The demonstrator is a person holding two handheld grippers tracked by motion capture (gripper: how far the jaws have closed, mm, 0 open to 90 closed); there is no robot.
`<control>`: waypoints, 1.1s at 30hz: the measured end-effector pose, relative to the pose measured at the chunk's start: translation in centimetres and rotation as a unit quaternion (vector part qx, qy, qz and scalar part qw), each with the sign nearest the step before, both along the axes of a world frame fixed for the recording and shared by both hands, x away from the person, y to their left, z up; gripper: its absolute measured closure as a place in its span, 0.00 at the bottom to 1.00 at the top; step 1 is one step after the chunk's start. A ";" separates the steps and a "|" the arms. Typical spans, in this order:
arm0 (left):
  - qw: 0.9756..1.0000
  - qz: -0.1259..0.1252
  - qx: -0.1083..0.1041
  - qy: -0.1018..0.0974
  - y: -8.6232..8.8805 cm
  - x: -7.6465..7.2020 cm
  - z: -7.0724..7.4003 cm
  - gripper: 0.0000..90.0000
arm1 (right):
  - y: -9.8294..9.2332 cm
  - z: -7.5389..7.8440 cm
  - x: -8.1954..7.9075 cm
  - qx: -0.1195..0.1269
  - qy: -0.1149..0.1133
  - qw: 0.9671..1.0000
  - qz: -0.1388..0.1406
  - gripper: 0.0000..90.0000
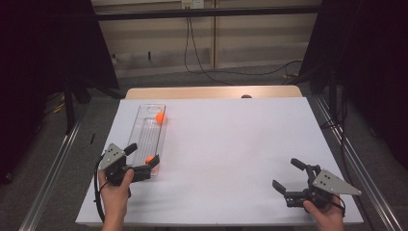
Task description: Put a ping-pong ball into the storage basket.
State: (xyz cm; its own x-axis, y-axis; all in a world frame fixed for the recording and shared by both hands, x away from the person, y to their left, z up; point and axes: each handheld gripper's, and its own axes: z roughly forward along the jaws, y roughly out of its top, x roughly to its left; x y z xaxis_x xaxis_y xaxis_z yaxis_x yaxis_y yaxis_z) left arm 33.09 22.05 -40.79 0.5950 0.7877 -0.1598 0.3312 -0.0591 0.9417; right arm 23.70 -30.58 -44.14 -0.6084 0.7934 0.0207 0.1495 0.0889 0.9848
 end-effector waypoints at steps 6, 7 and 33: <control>1.000 0.000 -0.002 0.002 0.2 -0.2 -0.4 0.03 | 0.0 0.0 0.0 0.000 0.001 1.000 0.000 0.04; 1.000 0.001 -0.003 0.002 0.2 -0.2 -0.4 0.03 | 0.0 0.0 0.0 0.000 0.001 1.000 0.000 0.04; 1.000 0.005 -0.015 -0.003 1.4 -0.8 -1.3 0.03 | 0.0 0.0 0.0 -0.001 0.000 1.000 0.000 0.04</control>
